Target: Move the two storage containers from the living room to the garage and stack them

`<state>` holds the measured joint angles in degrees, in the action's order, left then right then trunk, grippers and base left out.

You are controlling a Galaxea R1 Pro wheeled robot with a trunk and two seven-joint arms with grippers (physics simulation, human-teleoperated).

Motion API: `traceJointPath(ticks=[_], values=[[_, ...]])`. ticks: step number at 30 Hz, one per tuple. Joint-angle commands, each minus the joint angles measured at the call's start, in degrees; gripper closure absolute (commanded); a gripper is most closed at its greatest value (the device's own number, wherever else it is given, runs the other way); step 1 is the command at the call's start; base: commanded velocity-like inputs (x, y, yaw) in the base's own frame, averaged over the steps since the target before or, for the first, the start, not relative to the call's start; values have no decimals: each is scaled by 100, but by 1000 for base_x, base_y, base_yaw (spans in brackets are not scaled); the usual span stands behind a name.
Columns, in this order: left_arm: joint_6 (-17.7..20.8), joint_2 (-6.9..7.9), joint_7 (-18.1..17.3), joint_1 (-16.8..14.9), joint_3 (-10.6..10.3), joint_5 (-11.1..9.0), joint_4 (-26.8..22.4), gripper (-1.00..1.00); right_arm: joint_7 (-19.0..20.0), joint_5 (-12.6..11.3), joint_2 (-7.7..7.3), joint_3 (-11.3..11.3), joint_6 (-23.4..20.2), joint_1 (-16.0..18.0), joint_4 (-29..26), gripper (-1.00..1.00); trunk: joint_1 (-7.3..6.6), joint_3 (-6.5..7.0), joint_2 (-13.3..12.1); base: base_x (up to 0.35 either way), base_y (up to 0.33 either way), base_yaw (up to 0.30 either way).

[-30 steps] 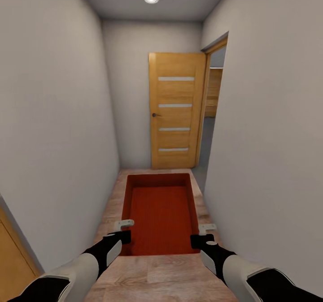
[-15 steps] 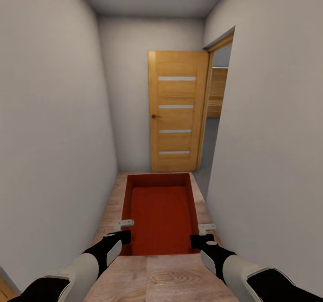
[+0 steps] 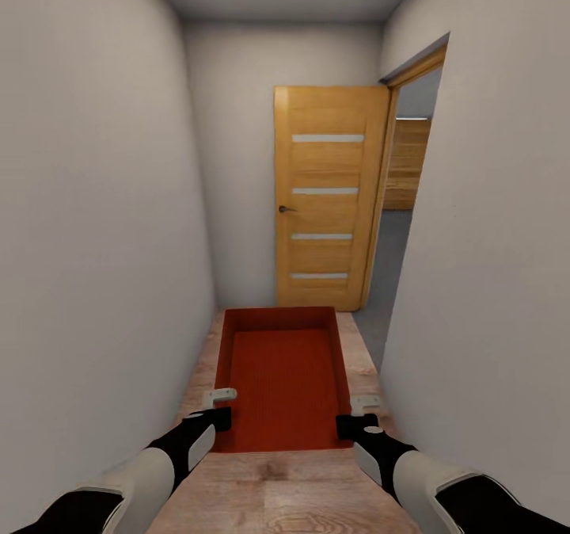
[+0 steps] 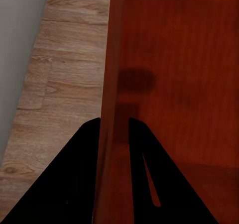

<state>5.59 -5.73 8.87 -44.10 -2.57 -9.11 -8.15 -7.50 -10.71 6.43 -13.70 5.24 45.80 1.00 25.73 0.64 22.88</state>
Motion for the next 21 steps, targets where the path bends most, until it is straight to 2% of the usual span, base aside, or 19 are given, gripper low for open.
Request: traceJointPath(ticks=[1,21], values=[[-188,239,246,-3,196,67,-29,100,73,-28,2,146,17,-1,14,100,5,-2,4,324,0,65],[-185,239,237,-3,196,67,-36,100,64,-30,8,140,9,-1,14,100,5,-2,4,324,0,6]])
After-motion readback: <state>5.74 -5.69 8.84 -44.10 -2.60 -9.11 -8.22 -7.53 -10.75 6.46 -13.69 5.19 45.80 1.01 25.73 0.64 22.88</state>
